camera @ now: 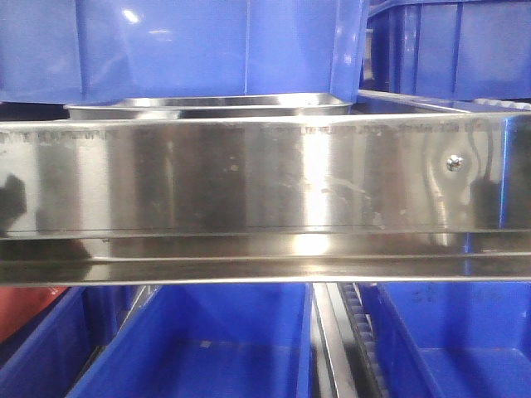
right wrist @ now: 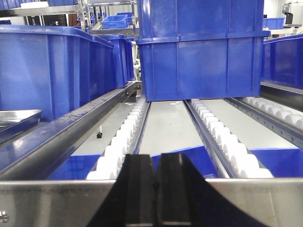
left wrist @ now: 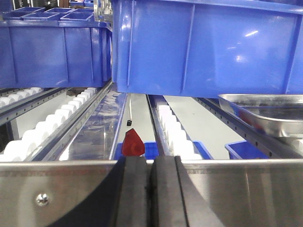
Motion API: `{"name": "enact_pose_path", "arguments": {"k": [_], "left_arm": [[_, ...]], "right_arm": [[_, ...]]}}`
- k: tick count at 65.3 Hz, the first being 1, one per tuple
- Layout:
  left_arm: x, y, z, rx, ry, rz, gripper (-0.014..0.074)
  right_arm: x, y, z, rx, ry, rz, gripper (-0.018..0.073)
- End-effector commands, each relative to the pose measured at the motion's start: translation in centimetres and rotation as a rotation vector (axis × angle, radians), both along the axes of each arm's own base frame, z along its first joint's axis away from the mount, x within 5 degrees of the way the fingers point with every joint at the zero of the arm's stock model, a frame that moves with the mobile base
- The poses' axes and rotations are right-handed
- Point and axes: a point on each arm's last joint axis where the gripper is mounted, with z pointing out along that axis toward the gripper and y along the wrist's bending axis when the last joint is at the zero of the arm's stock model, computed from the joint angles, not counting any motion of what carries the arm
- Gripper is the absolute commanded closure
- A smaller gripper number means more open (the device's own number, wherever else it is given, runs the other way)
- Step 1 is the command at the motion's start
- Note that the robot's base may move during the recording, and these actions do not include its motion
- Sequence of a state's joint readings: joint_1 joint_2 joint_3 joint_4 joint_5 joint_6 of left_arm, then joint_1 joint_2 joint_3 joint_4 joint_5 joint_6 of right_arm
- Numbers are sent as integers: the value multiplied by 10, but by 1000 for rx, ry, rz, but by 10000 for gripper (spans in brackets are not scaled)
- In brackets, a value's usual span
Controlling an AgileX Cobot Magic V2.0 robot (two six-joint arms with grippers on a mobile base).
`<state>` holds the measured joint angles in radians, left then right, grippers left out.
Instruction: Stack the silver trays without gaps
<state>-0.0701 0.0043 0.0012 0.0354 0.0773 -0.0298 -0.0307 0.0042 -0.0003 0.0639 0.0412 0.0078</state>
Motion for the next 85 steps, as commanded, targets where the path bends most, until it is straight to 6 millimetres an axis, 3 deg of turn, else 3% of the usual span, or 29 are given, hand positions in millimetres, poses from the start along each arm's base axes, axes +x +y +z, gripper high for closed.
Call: {"name": "enact_pose_path", "arguments": {"k": [1, 64, 74, 85], "left_arm": [[0, 0, 2, -6, -16, 3, 613], [0, 0, 4, 3, -37, 4, 613], [-1, 0, 9, -1, -102, 1, 613], [-6, -1, 30, -17, -339, -8, 613]], "right_arm": [[0, 0, 2, -7, -24, -6, 638], [-1, 0, 3, -7, -40, -7, 638], [-2, -1, 14, -10, -152, -14, 638], [-10, -2, 38, -18, -432, -34, 638]]}}
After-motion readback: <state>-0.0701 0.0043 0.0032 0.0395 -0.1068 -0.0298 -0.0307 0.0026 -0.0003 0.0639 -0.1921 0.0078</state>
